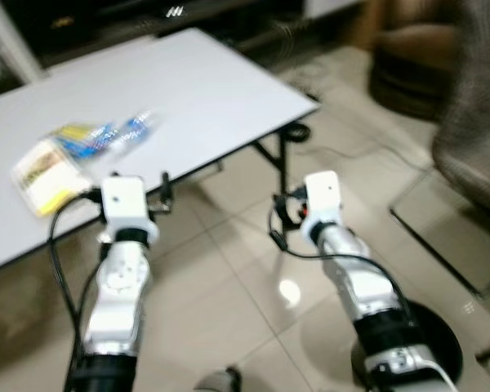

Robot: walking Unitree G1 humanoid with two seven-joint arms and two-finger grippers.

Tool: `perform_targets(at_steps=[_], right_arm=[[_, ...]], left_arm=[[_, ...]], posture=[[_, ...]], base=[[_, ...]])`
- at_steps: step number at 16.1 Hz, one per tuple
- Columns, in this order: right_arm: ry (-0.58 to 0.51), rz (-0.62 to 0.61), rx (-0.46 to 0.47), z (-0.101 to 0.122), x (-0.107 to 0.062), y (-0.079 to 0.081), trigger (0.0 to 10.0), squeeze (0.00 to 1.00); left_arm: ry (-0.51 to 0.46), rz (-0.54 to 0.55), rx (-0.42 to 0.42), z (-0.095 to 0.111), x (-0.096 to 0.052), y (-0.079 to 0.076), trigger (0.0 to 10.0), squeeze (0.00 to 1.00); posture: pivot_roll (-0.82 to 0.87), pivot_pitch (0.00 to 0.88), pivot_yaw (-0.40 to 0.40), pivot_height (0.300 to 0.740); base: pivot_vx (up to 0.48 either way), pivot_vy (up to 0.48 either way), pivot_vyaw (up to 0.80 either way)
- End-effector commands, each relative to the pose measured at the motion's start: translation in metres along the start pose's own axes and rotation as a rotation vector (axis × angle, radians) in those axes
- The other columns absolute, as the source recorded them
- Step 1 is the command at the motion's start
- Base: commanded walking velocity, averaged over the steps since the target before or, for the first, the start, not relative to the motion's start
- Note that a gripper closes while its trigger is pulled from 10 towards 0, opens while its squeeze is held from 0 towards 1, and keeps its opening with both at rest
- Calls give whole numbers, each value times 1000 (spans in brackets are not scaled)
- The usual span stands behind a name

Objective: Picking trash to rubbish bin

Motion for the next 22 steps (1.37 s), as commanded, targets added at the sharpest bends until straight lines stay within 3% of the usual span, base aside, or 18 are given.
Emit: perform_targets(at_steps=[1,6,15,22], right_arm=[[-16,18,1,4,1,7,10000,0],[-14,39,22,4,1,11,10000,0],[-42,69,40,11,2,17,10000,0],[-77,82,25,17,0,19,10000,0]], left_arm=[[8,30,23,-2,-1,9,10000,0],[18,35,16,-4,-1,9,10000,0],[31,35,-56,-4,0,12,10000,0],[38,42,-52,-5,0,12,10000,0]], posture=[[-94,102,94,740],[-93,104,96,740],[-93,109,100,740],[-92,117,100,740]], base=[[0,0,800],[0,0,800],[0,0,0],[0,0,786]])
Point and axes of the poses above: a point about 5 cm out from each wrist's last joint towards the gripper, its own x axis pointing out of the wrist towards the gripper, its own z axis along the axis of the wrist's last joint, y = z × x, the point moved 4 cm from there along x, pointing out of the wrist towards the gripper, and after that the axes turned 11 degrees about -x, right-handed, at the moved point
